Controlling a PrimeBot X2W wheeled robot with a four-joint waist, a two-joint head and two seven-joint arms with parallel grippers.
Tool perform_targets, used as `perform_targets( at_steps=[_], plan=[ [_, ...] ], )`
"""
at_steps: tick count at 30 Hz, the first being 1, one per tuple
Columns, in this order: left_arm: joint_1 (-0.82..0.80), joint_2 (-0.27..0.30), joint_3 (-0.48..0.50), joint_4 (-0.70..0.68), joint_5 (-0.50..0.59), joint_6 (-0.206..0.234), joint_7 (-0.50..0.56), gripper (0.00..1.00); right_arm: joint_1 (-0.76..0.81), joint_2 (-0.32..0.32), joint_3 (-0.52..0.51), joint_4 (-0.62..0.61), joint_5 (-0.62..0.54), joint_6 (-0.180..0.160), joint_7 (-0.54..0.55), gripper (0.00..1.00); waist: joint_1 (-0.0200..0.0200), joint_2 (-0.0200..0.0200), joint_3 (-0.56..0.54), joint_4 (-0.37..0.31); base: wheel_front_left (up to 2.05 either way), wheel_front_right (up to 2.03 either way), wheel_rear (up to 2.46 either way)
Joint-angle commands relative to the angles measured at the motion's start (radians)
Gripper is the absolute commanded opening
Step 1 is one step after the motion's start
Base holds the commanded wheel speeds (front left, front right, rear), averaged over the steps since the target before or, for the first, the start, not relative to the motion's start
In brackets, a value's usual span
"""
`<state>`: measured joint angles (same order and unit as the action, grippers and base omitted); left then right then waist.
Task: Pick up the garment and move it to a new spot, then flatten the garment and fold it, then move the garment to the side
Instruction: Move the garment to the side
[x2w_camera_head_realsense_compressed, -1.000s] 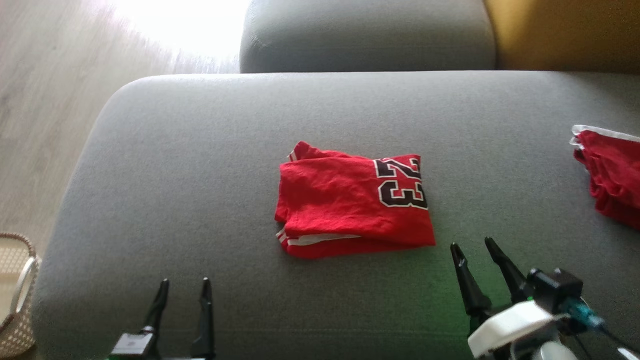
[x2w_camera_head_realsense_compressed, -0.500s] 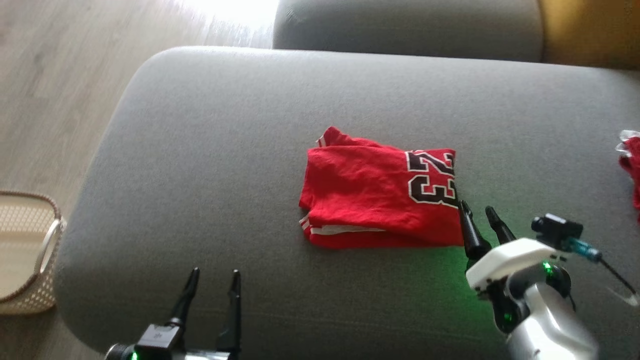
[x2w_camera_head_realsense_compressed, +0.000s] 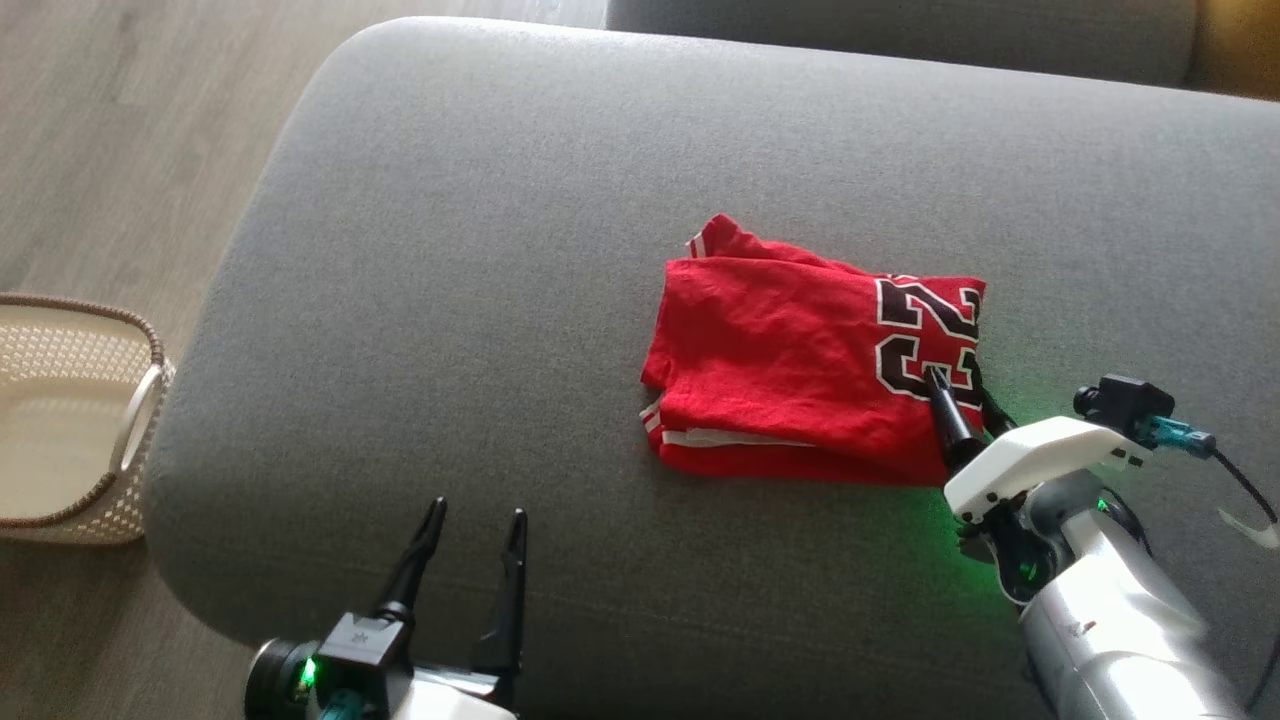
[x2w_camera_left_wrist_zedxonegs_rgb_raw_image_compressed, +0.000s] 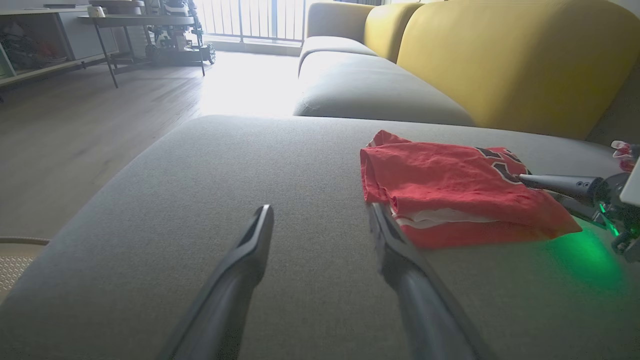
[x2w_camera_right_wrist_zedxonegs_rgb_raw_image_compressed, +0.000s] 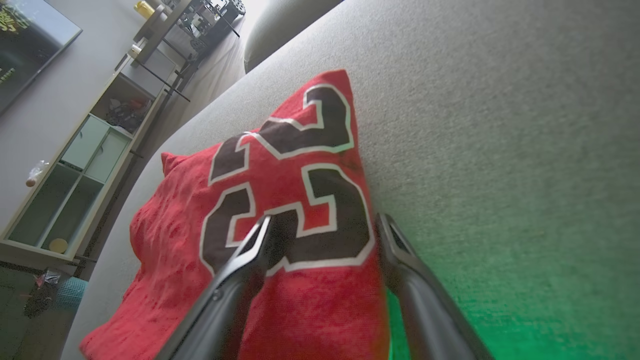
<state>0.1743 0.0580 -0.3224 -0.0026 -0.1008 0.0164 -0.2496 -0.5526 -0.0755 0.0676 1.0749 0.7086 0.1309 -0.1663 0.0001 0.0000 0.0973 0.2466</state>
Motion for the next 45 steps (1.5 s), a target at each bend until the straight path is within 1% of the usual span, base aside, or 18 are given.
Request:
perform_targets(
  at_steps=[1, 2, 3, 4, 5, 9, 14, 21, 25, 29, 36, 40, 45],
  plan=[
    [-0.048, -0.008, 0.019, -0.030, 0.010, -0.001, -0.012, 1.00, -0.040, -0.007, 0.035, -0.014, 0.008, 0.000, 0.001, 0.98, -0.0001, 0.0000, 0.004, 0.005, 0.00, 0.00, 0.00],
    [-0.050, -0.008, 0.016, -0.029, 0.013, -0.001, -0.012, 1.00, -0.040, -0.009, 0.046, -0.008, 0.011, 0.000, 0.002, 0.66, -0.0001, 0.0000, 0.005, 0.006, 0.00, 0.00, 0.00],
    [-0.052, -0.008, 0.015, -0.029, 0.015, 0.001, -0.012, 1.00, -0.039, -0.010, 0.056, -0.004, 0.016, 0.000, 0.002, 0.37, -0.0001, 0.0000, 0.005, 0.006, 0.00, 0.00, 0.00],
    [-0.054, -0.008, 0.015, -0.029, 0.017, 0.002, -0.012, 1.00, -0.038, -0.010, 0.065, -0.003, 0.022, 0.000, 0.002, 0.15, -0.0001, 0.0000, 0.006, 0.004, 0.00, 0.00, 0.00],
    [-0.055, -0.008, 0.016, -0.029, 0.019, 0.004, -0.012, 1.00, -0.036, -0.012, 0.073, -0.003, 0.028, 0.000, 0.002, 0.00, -0.0001, 0.0000, 0.005, 0.001, 0.00, 0.00, 0.00],
    [-0.057, -0.008, 0.019, -0.028, 0.027, 0.003, -0.012, 1.00, -0.037, -0.022, 0.091, -0.007, 0.050, 0.000, -0.009, 0.00, -0.0001, 0.0000, 0.005, -0.013, 0.00, 0.00, 0.00],
    [-0.052, -0.008, 0.029, -0.035, 0.045, -0.001, -0.012, 1.00, -0.066, -0.063, 0.152, -0.012, 0.031, 0.000, -0.039, 0.00, -0.0001, 0.0000, 0.006, -0.069, 0.00, 0.00, 0.00],
    [-0.058, -0.008, 0.040, -0.044, 0.041, -0.002, -0.012, 1.00, -0.155, -0.135, 0.226, -0.004, -0.059, 0.000, -0.047, 0.00, -0.0001, 0.0000, 0.025, -0.177, 0.00, 0.00, 0.00],
    [-0.070, -0.008, 0.044, -0.047, 0.043, -0.009, -0.012, 1.00, -0.209, -0.187, 0.244, 0.000, -0.106, 0.000, -0.048, 0.00, -0.0001, 0.0000, 0.042, -0.243, 0.00, 0.00, 0.00],
    [-0.085, -0.008, 0.049, -0.046, 0.051, -0.019, -0.012, 1.00, -0.260, -0.239, 0.241, 0.008, -0.146, 0.000, -0.052, 0.00, -0.0001, 0.0000, 0.063, -0.299, 0.00, 0.00, 0.00],
    [-0.105, -0.007, 0.055, -0.045, 0.066, -0.037, -0.012, 1.00, -0.351, -0.298, 0.212, 0.003, -0.193, 0.000, -0.056, 0.00, -0.0001, 0.0000, 0.105, -0.376, 0.00, 0.00, 0.00],
    [-0.117, -0.002, 0.057, -0.044, 0.075, -0.046, -0.012, 1.00, -0.407, -0.332, 0.186, -0.004, -0.215, 0.000, -0.051, 0.00, -0.0001, 0.0000, 0.130, -0.403, 0.00, 0.00, 0.00],
    [-0.139, 0.001, 0.057, -0.045, 0.082, -0.054, -0.012, 1.00, -0.468, -0.374, 0.147, 0.003, -0.248, 0.000, -0.031, 0.00, -0.0001, 0.0000, 0.165, -0.415, 0.00, 0.00, 0.00]
  ],
)
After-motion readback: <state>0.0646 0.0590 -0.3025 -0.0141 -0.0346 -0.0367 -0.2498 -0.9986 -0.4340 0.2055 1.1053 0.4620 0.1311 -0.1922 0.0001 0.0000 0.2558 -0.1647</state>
